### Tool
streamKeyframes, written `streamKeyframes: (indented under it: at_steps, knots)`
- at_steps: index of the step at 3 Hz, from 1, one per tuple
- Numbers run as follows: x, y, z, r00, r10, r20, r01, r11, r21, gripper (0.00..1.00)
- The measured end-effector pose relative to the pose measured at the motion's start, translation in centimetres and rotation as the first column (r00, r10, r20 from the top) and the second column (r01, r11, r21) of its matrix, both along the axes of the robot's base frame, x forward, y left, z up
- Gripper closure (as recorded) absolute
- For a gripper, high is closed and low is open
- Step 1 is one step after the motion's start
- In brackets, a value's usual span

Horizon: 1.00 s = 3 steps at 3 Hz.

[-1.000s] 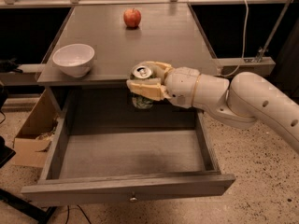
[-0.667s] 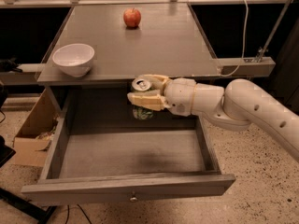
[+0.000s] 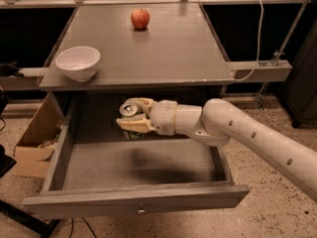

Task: Place green can into top drawer

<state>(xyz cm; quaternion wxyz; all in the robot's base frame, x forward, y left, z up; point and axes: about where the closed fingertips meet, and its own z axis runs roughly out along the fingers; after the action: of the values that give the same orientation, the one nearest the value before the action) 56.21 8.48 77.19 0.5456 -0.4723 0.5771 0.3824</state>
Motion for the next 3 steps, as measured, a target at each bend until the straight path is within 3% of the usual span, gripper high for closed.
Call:
streamKeyframes:
  at_steps: [1, 2, 3]
  knots:
    - [0.1, 0.1, 0.0, 1.0, -0.003, 0.003, 0.003, 1.0, 0.0, 1.0]
    - [0.0, 1.4, -1.6, 0.9985, 0.055, 0.003, -0.055, 0.998, 0.025, 1.0]
    - [-1.7, 3.5, -4.7, 0.9856, 0.169, -0.003, -0.169, 0.985, 0.048, 1.0]
